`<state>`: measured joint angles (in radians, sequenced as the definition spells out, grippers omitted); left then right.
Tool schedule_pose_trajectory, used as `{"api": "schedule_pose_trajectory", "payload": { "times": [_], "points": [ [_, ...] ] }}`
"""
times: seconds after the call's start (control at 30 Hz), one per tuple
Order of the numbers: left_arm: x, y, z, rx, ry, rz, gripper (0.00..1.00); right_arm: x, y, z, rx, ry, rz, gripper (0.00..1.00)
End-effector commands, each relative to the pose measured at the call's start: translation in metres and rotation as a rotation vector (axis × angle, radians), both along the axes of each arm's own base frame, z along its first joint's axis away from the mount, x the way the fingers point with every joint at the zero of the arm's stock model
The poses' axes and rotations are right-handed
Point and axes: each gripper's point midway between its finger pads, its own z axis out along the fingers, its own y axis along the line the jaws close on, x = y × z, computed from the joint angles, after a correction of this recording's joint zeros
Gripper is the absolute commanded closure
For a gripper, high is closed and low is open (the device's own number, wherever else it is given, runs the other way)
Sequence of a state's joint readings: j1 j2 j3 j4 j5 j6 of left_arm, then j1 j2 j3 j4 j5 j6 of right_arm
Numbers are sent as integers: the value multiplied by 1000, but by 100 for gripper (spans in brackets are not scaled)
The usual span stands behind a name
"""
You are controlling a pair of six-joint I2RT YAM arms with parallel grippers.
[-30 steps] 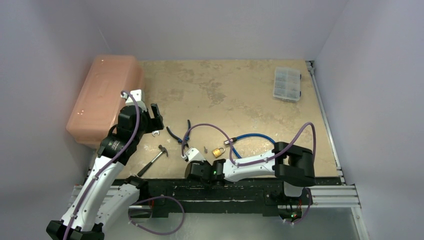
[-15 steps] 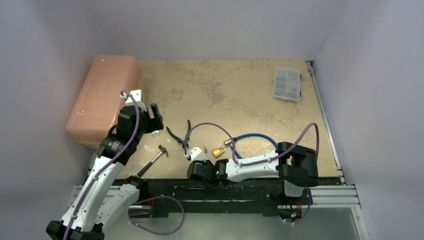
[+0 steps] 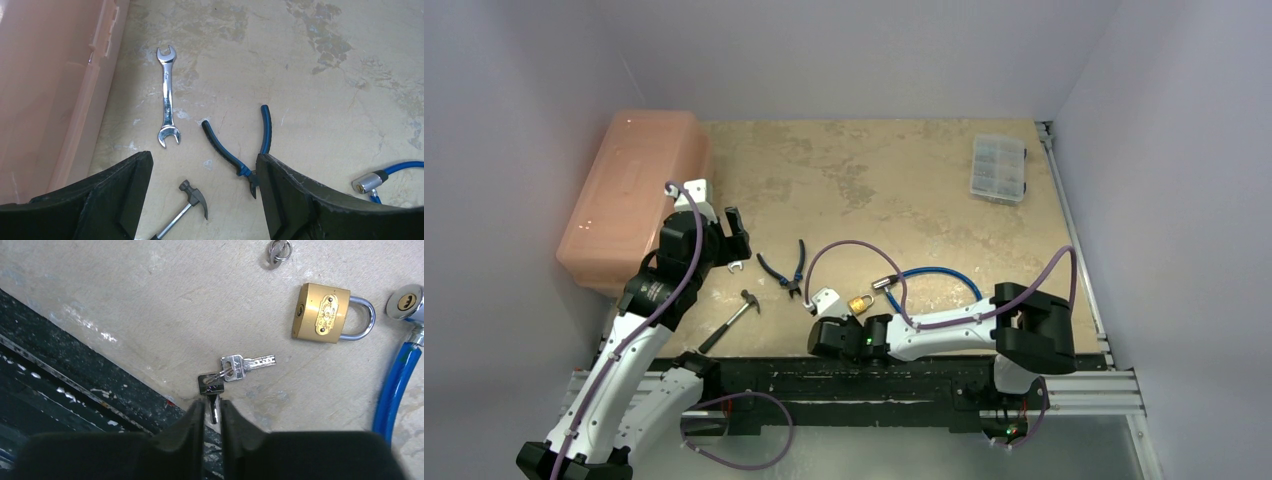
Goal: Unlock with the key
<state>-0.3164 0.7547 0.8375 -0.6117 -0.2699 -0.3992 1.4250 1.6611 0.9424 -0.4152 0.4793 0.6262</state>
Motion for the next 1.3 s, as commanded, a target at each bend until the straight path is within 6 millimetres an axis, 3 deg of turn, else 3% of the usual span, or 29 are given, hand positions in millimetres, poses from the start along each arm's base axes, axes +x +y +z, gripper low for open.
{"api": "schedule_pose_trajectory", "payload": {
  "times": [0.0, 0.2, 0.37, 0.87, 1.27],
  "points": [
    [3, 1, 7, 9, -33, 3, 19, 4, -4, 12, 17, -25, -22, 69],
    [3, 1, 7, 8, -32, 2, 19, 2, -3, 9, 13, -17, 8, 44],
    [3, 1, 6, 7, -30, 0, 19, 4, 0, -3, -22, -23, 24, 40],
    [4, 0, 6, 7, -30, -3, 19, 4, 1, -25, -146, -74, 55, 47],
    [3, 1, 7, 7, -35, 0, 19, 8, -12, -40, -259, -143, 46, 55]
  ]
}}
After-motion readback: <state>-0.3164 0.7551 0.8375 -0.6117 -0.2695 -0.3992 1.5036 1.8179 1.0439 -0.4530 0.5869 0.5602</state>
